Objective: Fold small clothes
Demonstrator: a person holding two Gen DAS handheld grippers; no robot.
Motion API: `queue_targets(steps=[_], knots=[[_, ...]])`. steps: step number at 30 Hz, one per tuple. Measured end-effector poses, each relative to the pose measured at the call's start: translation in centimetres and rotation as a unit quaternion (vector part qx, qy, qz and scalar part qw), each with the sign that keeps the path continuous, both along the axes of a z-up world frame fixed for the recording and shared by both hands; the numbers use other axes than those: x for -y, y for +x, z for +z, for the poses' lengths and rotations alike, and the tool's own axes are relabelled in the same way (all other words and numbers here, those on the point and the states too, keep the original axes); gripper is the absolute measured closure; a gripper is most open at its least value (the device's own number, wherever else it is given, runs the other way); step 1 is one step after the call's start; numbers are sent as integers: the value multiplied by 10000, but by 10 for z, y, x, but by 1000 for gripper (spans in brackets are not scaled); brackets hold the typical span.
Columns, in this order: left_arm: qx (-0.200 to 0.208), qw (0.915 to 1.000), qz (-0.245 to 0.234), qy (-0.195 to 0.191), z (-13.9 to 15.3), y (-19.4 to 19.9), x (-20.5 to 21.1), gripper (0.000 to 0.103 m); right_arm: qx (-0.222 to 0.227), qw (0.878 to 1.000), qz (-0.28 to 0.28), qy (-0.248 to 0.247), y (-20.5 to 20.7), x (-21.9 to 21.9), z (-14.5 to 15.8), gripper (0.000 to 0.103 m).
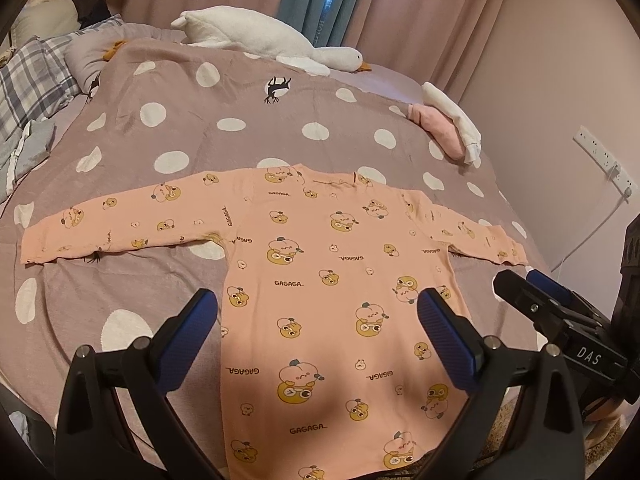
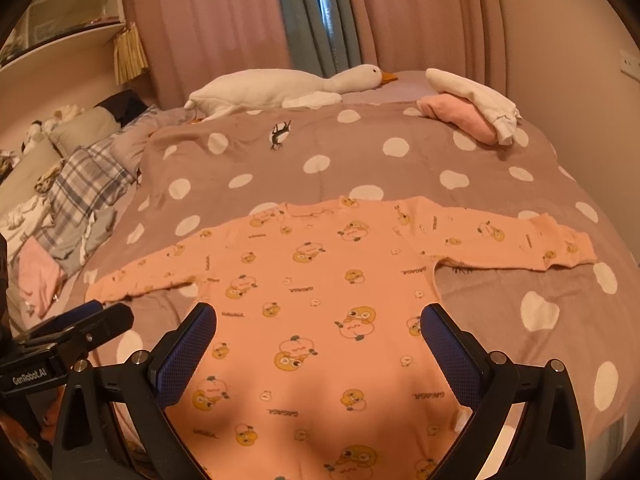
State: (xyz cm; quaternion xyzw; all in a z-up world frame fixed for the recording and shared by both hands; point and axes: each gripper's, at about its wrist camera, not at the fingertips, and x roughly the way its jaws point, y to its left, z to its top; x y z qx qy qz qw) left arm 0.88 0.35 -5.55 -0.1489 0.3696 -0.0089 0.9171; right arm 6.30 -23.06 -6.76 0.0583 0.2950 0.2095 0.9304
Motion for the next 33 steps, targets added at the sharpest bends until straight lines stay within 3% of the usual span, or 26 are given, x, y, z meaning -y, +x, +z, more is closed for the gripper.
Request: queue_targets(steps=[25, 33], knots=[[-245, 9992, -240, -207, -14, 26, 7, 4, -176, 9997, -74, 158, 16, 7, -10, 5], [-736, 9960, -305, -401, -48, 46, 6, 9, -611, 9894, -830, 1025, 59, 66, -18, 31]])
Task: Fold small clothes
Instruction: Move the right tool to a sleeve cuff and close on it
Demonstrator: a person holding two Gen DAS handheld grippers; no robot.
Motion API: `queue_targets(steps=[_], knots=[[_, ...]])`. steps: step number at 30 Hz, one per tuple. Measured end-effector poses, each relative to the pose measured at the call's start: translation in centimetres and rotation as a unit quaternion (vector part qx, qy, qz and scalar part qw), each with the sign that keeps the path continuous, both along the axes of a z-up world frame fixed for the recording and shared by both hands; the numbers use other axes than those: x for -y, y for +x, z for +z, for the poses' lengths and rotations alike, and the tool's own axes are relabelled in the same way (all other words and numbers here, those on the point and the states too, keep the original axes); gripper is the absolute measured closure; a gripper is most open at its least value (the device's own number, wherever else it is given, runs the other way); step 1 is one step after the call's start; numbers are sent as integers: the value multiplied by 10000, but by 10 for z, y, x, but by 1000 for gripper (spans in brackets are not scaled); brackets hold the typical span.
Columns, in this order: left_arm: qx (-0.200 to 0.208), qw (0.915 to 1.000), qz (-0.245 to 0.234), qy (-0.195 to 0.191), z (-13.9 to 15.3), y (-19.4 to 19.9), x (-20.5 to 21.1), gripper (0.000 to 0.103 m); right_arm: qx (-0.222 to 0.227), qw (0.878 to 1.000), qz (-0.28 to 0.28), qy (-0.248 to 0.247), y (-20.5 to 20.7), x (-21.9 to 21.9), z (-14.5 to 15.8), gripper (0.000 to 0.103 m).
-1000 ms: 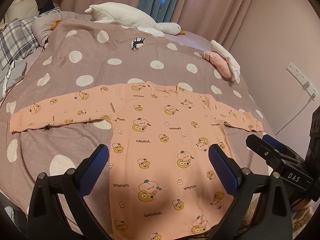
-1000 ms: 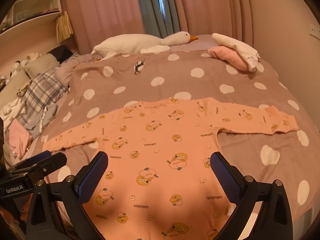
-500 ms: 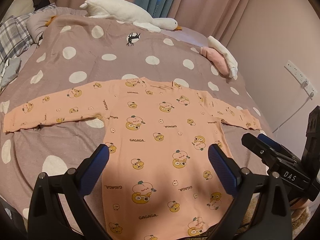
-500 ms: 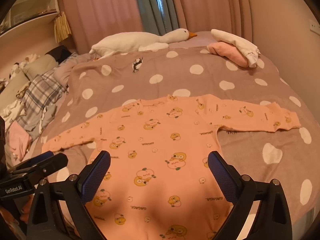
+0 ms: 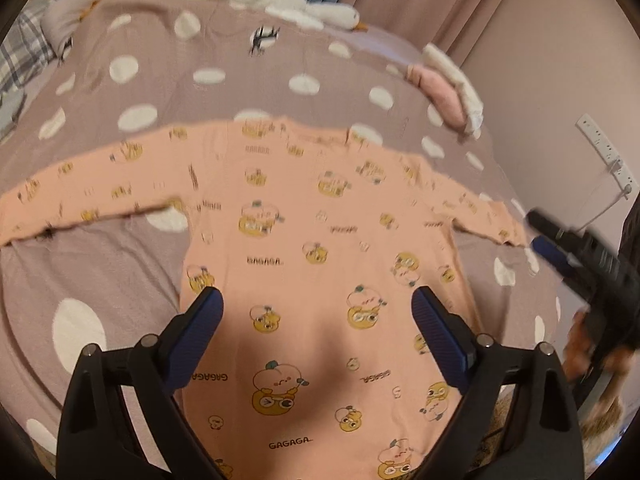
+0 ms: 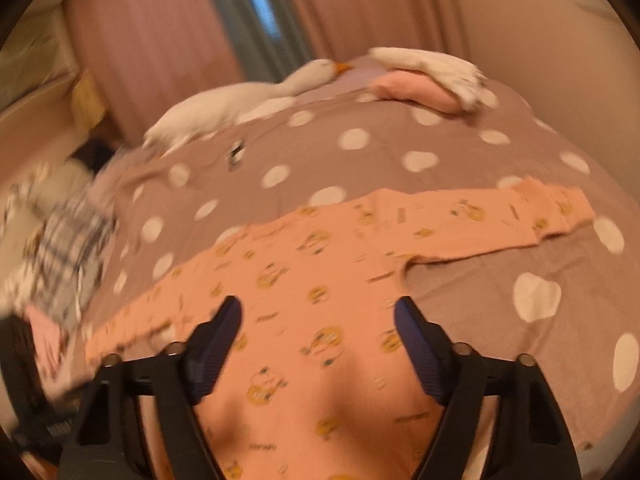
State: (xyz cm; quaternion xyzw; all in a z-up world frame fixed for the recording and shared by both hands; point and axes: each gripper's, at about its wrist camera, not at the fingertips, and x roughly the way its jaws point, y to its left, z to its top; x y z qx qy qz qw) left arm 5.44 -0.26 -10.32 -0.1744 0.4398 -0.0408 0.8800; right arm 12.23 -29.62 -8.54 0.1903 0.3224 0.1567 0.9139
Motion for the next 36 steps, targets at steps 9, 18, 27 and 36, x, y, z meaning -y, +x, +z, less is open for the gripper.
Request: queue_targets(steps=[9, 18, 27, 36], knots=[[-570, 9983, 108, 9, -45, 19, 0, 16, -398, 9899, -1339, -233, 64, 90, -17, 47], [-918, 9957, 109, 14, -75, 30, 6, 22, -1067, 9687, -2236, -142, 118, 174, -59, 53], [-878, 9960, 169, -39, -78, 33, 4, 22, -1711, 9417, -2823, 650, 148, 242, -108, 55], [-834, 9963, 195, -114, -79, 35, 3, 22, -1515, 9432, -2760, 1056, 155, 252, -112, 96]])
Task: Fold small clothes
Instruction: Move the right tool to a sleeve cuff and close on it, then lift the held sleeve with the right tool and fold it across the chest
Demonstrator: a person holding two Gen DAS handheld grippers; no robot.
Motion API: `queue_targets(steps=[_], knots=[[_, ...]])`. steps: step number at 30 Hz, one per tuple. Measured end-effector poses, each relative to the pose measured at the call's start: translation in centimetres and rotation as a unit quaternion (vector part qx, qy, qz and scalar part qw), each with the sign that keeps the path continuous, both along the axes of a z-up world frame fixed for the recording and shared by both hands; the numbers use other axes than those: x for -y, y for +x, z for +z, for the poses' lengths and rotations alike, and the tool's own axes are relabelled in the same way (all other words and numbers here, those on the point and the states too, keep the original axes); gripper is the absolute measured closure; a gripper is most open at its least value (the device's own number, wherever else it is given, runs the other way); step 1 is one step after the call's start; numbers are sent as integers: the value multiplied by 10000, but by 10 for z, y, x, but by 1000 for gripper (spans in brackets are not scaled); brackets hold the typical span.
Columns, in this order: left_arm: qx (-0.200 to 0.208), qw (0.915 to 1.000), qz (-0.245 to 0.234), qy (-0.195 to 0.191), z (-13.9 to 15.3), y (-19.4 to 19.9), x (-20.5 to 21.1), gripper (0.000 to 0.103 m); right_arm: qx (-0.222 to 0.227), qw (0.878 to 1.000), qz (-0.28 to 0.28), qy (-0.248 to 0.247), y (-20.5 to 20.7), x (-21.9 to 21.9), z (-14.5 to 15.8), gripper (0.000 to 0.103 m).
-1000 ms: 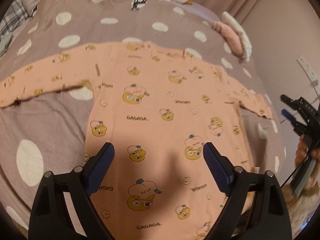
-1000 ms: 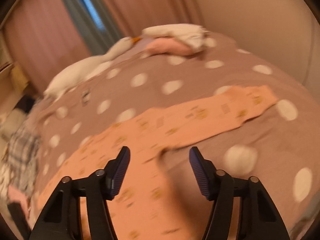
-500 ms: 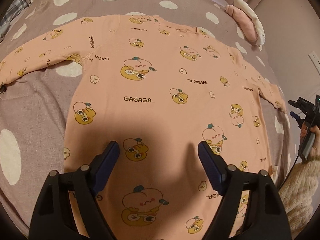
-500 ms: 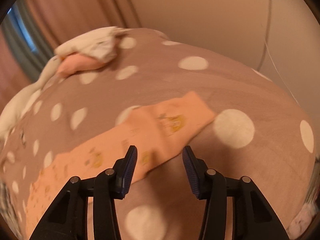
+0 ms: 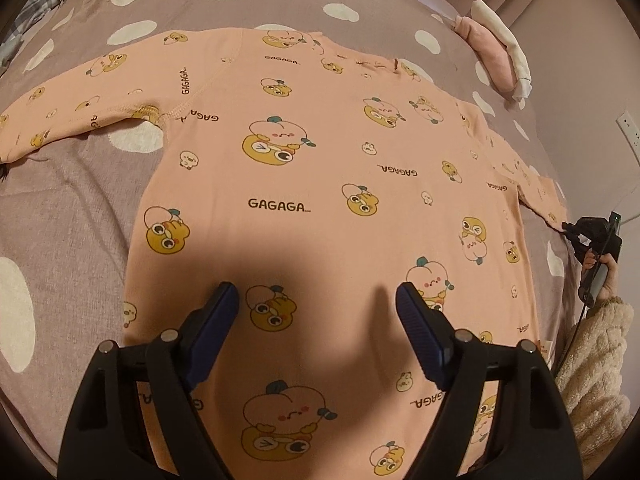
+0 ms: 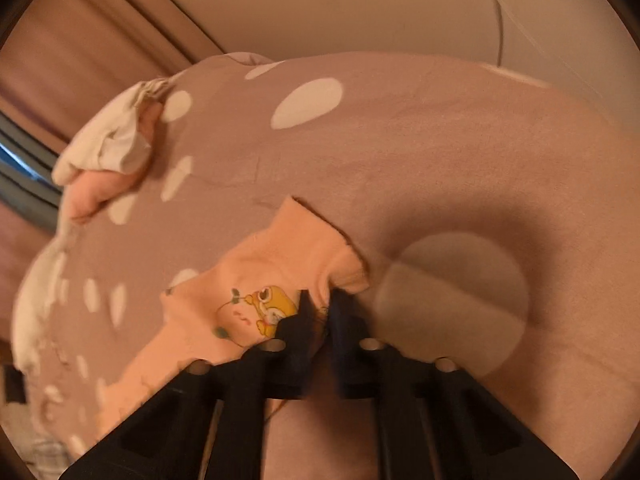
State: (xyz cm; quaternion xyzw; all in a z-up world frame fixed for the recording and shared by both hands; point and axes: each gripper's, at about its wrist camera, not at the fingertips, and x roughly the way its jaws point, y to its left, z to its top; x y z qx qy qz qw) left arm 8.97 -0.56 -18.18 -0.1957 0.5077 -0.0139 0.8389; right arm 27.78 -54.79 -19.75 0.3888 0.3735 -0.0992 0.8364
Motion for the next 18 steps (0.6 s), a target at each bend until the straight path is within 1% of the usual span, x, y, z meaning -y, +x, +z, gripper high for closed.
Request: queue_targets(steps=[3, 6, 7, 9, 11, 15, 18], knots=[[13, 9999, 27, -105, 1, 0, -3, 23, 120, 9989, -197, -408, -12, 5, 18, 97], [38, 9999, 41, -151, 4, 0, -6, 24, 221, 9976, -107, -648, -13, 4, 39, 97], [49, 9998, 51, -160, 5, 1, -7, 25, 253, 9961, -66, -848, -14, 0, 49, 97], [111, 9998, 88, -162, 10, 0, -10, 25, 410, 9907, 6, -1295, -15, -11, 75, 97], [213, 9996, 132, -138, 17, -1, -14, 25, 633, 9857, 89, -1556, -19, -20, 99, 97], [479, 9986, 229, -57, 36, -7, -24, 25, 1183, 9742, 369, -1887, -26, -45, 155, 97], [652, 9973, 341, 62, 49, -11, -33, 25, 1557, 9631, 626, -2104, -29, -72, 190, 97]])
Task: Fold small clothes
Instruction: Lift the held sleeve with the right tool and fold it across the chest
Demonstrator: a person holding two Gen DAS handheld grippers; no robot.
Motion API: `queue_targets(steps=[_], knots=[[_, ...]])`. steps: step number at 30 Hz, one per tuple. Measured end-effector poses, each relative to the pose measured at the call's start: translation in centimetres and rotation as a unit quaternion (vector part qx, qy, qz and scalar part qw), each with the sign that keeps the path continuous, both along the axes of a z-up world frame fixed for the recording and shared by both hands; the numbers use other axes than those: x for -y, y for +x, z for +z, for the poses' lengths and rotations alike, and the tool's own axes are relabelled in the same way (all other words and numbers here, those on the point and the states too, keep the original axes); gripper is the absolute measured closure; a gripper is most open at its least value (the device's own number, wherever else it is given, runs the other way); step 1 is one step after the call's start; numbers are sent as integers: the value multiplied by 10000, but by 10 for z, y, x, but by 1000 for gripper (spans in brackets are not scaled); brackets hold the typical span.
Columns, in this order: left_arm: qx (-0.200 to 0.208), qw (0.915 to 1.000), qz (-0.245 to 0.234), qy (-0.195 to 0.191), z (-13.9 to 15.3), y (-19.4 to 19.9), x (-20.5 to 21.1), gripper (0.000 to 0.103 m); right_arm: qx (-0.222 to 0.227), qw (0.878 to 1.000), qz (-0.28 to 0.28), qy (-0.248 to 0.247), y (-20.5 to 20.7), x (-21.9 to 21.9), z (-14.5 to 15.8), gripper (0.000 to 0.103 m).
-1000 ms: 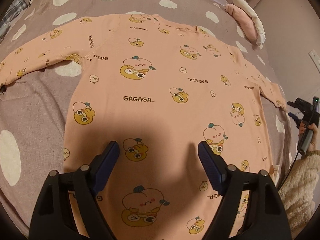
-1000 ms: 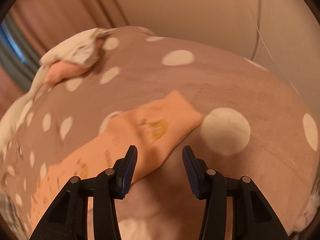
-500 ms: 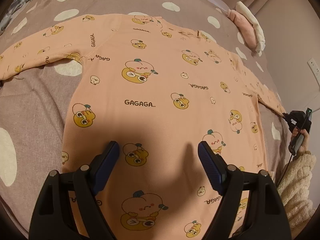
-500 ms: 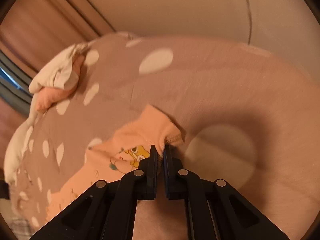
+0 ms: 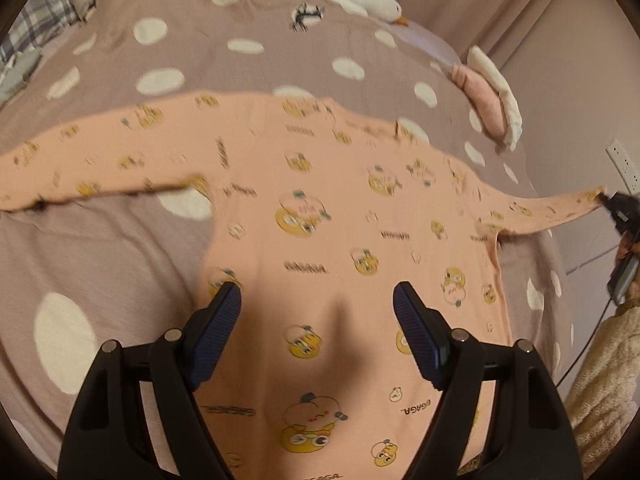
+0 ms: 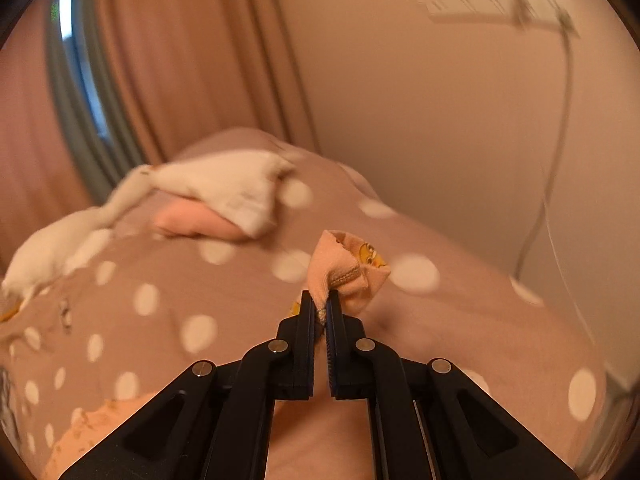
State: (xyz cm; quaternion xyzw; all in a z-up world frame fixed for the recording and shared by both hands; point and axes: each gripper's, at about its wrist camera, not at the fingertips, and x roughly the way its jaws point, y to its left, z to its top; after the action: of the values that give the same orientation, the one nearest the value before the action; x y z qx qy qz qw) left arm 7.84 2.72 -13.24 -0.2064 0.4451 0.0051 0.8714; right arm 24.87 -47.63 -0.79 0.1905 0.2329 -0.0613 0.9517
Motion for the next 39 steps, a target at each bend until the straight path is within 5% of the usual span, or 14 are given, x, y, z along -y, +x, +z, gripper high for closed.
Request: queue_targets(steps=[9, 17, 27, 39], knots=[[403, 9987, 311, 101, 26, -15, -29, 25, 637, 9899, 1113, -613, -16, -96, 66, 97], [562, 9969, 540, 54, 34, -30, -51, 25, 549, 9733, 2091, -767, -13, -175, 62, 97], [603, 9956, 719, -20, 34, -39, -68, 25, 243, 9433, 3231, -720, -25, -268, 34, 97], [380, 9963, 761, -112, 16, -33, -74, 25, -582, 8951, 4392, -494, -40, -346, -43, 97]])
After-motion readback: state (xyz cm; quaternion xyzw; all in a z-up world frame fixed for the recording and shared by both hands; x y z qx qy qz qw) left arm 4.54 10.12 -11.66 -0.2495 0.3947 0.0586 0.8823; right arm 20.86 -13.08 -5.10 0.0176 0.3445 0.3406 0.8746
